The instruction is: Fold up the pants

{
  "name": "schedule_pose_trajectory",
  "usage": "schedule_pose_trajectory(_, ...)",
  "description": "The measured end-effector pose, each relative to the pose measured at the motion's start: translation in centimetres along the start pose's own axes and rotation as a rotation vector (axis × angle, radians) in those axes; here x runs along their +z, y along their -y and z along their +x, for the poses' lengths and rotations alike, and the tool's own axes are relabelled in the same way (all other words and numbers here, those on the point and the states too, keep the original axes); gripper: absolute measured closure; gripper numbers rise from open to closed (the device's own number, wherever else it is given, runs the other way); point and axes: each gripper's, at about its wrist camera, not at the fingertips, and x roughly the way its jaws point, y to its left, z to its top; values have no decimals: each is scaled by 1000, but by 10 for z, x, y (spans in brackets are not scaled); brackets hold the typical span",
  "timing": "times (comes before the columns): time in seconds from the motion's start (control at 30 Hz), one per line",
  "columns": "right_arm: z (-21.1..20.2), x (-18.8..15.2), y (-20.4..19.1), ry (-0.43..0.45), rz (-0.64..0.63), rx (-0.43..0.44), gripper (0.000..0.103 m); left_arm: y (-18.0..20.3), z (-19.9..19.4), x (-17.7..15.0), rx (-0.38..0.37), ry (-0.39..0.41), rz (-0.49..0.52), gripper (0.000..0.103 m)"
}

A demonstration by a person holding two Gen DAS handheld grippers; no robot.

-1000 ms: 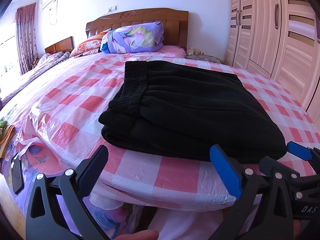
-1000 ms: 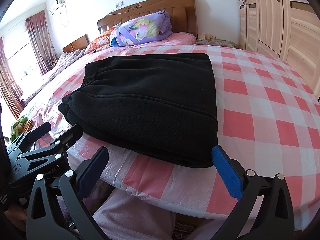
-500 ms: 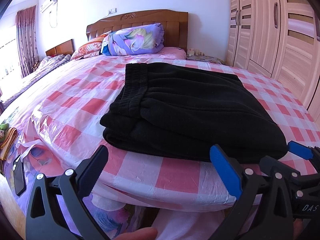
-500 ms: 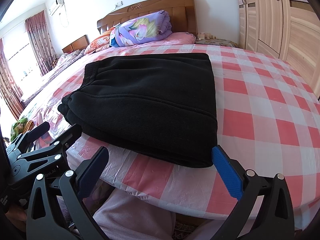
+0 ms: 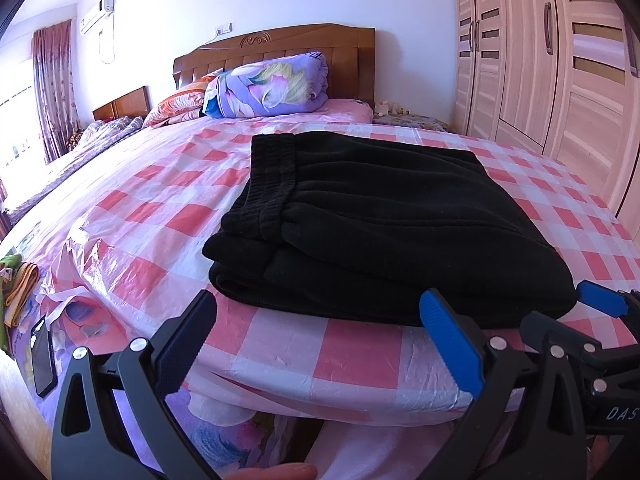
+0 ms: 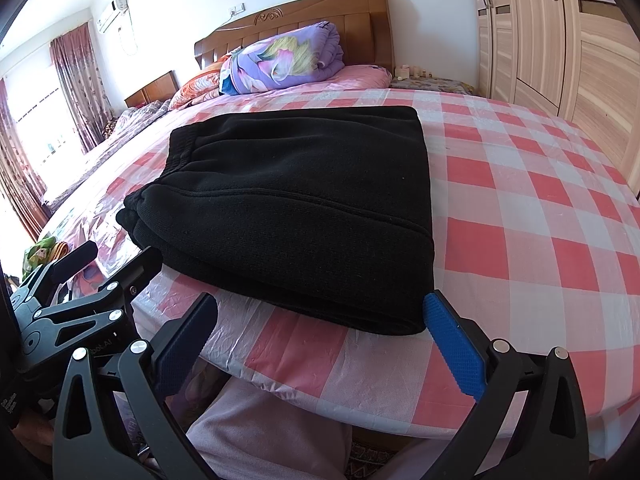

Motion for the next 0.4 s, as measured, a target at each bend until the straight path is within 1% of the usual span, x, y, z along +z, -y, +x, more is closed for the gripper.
schedule_pose_trajectory(0.07, 0, -1, 0, 0, 2, 0, 4, 1, -1, -1, 16, 7, -1, 1)
schedule_pose_trajectory(0.13, -1, -2, -1, 1, 6, 0, 4, -1, -2, -1, 49, 24, -9, 1)
schedule_pose_trajectory(0.17, -1, -3, -1, 2, 8, -1, 4, -1, -2, -1, 50, 24, -11, 1)
schedule_pose_trajectory(0.27, -2, -3, 0, 4, 13, -1, 4, -3, 2, -1, 22, 1, -17, 1)
schedule_pose_trajectory(0.4, -2, -2, 2, 5, 23, -2, 4, -2, 3, -2, 23, -10, -19, 1)
